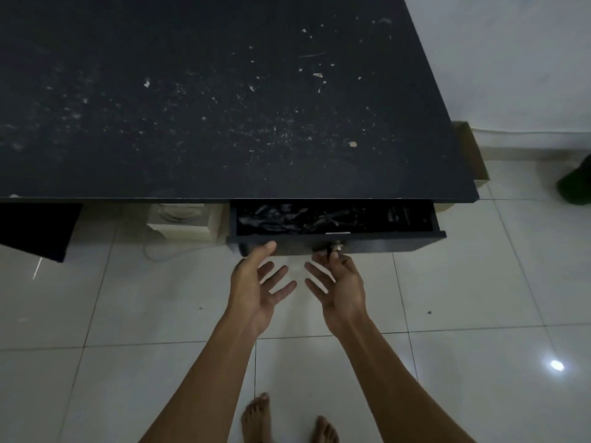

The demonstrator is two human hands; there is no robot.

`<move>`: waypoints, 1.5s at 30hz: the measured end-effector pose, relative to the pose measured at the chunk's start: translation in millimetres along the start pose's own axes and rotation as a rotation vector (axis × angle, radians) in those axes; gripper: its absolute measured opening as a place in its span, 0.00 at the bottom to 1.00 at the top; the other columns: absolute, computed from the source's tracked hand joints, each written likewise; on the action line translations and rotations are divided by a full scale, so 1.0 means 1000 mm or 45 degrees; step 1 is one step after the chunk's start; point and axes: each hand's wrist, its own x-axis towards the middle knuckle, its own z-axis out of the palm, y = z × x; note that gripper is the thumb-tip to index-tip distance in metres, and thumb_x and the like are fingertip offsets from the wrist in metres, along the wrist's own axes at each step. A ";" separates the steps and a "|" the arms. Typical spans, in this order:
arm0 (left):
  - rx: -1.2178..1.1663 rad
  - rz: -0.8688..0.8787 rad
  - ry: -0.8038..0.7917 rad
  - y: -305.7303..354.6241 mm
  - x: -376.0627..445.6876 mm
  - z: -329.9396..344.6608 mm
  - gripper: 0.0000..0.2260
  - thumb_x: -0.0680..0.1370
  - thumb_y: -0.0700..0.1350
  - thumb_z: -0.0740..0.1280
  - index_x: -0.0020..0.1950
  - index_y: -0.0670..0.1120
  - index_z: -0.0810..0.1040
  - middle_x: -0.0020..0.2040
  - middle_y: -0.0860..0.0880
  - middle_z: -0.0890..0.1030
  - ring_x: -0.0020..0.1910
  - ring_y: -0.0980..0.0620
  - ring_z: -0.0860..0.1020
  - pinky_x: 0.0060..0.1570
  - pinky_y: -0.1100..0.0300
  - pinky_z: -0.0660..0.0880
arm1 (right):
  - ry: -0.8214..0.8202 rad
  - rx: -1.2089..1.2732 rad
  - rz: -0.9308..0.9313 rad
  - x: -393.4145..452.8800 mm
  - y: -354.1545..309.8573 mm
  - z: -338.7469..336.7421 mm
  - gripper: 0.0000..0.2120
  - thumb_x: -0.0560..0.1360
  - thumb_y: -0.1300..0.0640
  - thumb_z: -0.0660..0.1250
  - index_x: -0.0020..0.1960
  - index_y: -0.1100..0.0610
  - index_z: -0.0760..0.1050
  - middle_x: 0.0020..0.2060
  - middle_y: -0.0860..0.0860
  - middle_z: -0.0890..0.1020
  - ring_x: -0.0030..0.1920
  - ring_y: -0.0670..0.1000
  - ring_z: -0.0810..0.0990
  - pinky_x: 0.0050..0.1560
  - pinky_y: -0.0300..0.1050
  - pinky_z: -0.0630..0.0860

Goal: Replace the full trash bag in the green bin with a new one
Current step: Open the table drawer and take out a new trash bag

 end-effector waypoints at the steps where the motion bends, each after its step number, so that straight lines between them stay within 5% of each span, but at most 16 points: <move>1: -0.109 -0.015 -0.038 -0.004 -0.001 -0.002 0.15 0.71 0.47 0.73 0.55 0.46 0.75 0.61 0.41 0.71 0.63 0.40 0.73 0.59 0.37 0.73 | -0.004 -0.016 0.024 -0.002 0.004 -0.005 0.09 0.82 0.54 0.59 0.52 0.57 0.74 0.53 0.55 0.83 0.55 0.54 0.83 0.63 0.58 0.74; 5: -0.323 -0.056 -0.059 -0.012 -0.002 -0.005 0.15 0.70 0.47 0.72 0.55 0.49 0.74 0.64 0.38 0.68 0.65 0.36 0.70 0.61 0.32 0.69 | -0.016 -0.135 0.098 -0.012 0.016 -0.024 0.09 0.81 0.53 0.60 0.49 0.56 0.75 0.52 0.53 0.84 0.56 0.53 0.82 0.62 0.56 0.75; 9: -0.386 -0.046 0.037 -0.025 0.007 -0.009 0.42 0.60 0.43 0.80 0.71 0.50 0.67 0.65 0.36 0.70 0.60 0.36 0.75 0.49 0.37 0.78 | -0.024 -0.297 0.137 -0.014 0.010 -0.031 0.09 0.79 0.52 0.63 0.51 0.57 0.77 0.53 0.53 0.84 0.56 0.53 0.81 0.61 0.58 0.76; 12: -0.412 -0.035 0.026 -0.027 0.011 -0.010 0.37 0.62 0.42 0.78 0.69 0.47 0.69 0.65 0.37 0.70 0.61 0.37 0.75 0.51 0.39 0.78 | 0.036 -0.702 0.161 -0.016 -0.010 -0.033 0.08 0.76 0.53 0.67 0.49 0.56 0.80 0.51 0.55 0.84 0.52 0.56 0.82 0.54 0.54 0.78; 15: -0.408 -0.044 0.011 -0.028 0.012 -0.012 0.36 0.63 0.43 0.77 0.69 0.47 0.69 0.65 0.38 0.71 0.61 0.38 0.75 0.52 0.39 0.78 | 0.076 -1.425 -0.195 -0.024 -0.031 -0.036 0.14 0.71 0.47 0.70 0.36 0.57 0.80 0.34 0.54 0.84 0.38 0.53 0.83 0.44 0.50 0.81; 17: -0.382 -0.049 -0.008 -0.029 0.013 -0.014 0.35 0.64 0.44 0.77 0.69 0.46 0.69 0.65 0.38 0.71 0.62 0.38 0.75 0.52 0.39 0.78 | 0.047 -1.577 -0.495 -0.034 -0.043 -0.034 0.17 0.70 0.47 0.71 0.32 0.59 0.77 0.27 0.51 0.81 0.31 0.50 0.79 0.36 0.45 0.79; 19: -0.355 -0.051 -0.016 -0.028 0.012 -0.014 0.34 0.64 0.46 0.76 0.68 0.46 0.70 0.66 0.38 0.71 0.62 0.39 0.76 0.54 0.40 0.78 | 0.090 -1.551 -0.881 -0.044 -0.054 -0.026 0.14 0.71 0.49 0.72 0.33 0.56 0.75 0.28 0.48 0.79 0.29 0.47 0.76 0.32 0.42 0.76; 22: -0.337 -0.060 -0.020 -0.029 0.013 -0.015 0.32 0.65 0.47 0.76 0.67 0.46 0.71 0.66 0.38 0.71 0.61 0.39 0.76 0.55 0.40 0.77 | 0.347 -1.543 -1.311 -0.043 -0.064 -0.008 0.13 0.71 0.45 0.72 0.46 0.54 0.77 0.44 0.48 0.78 0.43 0.47 0.76 0.40 0.44 0.77; 24: -0.327 -0.057 -0.031 -0.029 0.013 -0.015 0.31 0.65 0.47 0.76 0.67 0.46 0.71 0.66 0.38 0.71 0.62 0.40 0.76 0.55 0.40 0.77 | 0.438 -1.800 -1.154 -0.032 -0.065 0.005 0.31 0.70 0.34 0.66 0.63 0.54 0.72 0.58 0.53 0.75 0.58 0.55 0.73 0.54 0.52 0.75; 27: -0.325 -0.054 -0.043 -0.030 0.013 -0.015 0.29 0.66 0.47 0.76 0.65 0.46 0.72 0.66 0.38 0.71 0.62 0.40 0.75 0.56 0.40 0.77 | 0.319 -2.101 -0.649 -0.017 -0.066 0.024 0.51 0.65 0.22 0.55 0.77 0.54 0.51 0.75 0.62 0.57 0.74 0.64 0.55 0.71 0.65 0.57; 30: -0.318 -0.059 -0.051 -0.029 0.012 -0.015 0.27 0.66 0.48 0.75 0.62 0.46 0.74 0.65 0.38 0.71 0.63 0.40 0.75 0.57 0.40 0.76 | 0.184 -2.090 -0.397 0.002 -0.067 0.040 0.57 0.59 0.18 0.57 0.78 0.47 0.45 0.77 0.63 0.44 0.76 0.66 0.40 0.69 0.74 0.45; 32: -0.305 -0.059 -0.061 -0.029 0.012 -0.015 0.25 0.65 0.49 0.75 0.60 0.46 0.75 0.65 0.38 0.71 0.63 0.40 0.74 0.56 0.40 0.76 | 0.134 -2.139 -0.315 0.014 -0.066 0.048 0.59 0.57 0.19 0.61 0.78 0.46 0.46 0.77 0.63 0.42 0.76 0.67 0.39 0.67 0.77 0.47; 34: -0.311 -0.056 -0.077 -0.030 0.013 -0.016 0.28 0.64 0.50 0.75 0.62 0.47 0.74 0.65 0.38 0.71 0.63 0.40 0.74 0.55 0.40 0.77 | 0.123 -2.211 -0.331 0.020 -0.062 0.053 0.55 0.58 0.25 0.68 0.76 0.48 0.52 0.77 0.63 0.47 0.75 0.68 0.45 0.66 0.74 0.56; 37: -0.354 -0.059 -0.080 -0.032 0.014 -0.019 0.29 0.64 0.51 0.75 0.63 0.47 0.73 0.66 0.38 0.71 0.63 0.40 0.74 0.56 0.40 0.77 | 0.188 -2.218 -0.508 0.022 -0.058 0.055 0.36 0.65 0.39 0.74 0.66 0.52 0.67 0.69 0.61 0.61 0.68 0.64 0.59 0.55 0.62 0.72; 40: -0.391 -0.058 -0.061 -0.033 0.012 -0.018 0.29 0.64 0.52 0.74 0.62 0.46 0.74 0.66 0.39 0.71 0.63 0.40 0.75 0.58 0.40 0.75 | 0.194 -2.138 -0.572 0.022 -0.058 0.052 0.18 0.71 0.56 0.71 0.59 0.58 0.73 0.62 0.59 0.70 0.63 0.62 0.67 0.46 0.53 0.74; 45: -0.482 -0.044 -0.045 -0.034 0.007 -0.015 0.35 0.61 0.59 0.74 0.65 0.49 0.72 0.66 0.39 0.70 0.62 0.37 0.74 0.60 0.39 0.73 | 0.001 -1.692 -0.728 0.017 -0.069 0.033 0.09 0.68 0.68 0.65 0.46 0.61 0.76 0.43 0.57 0.79 0.45 0.57 0.80 0.40 0.42 0.77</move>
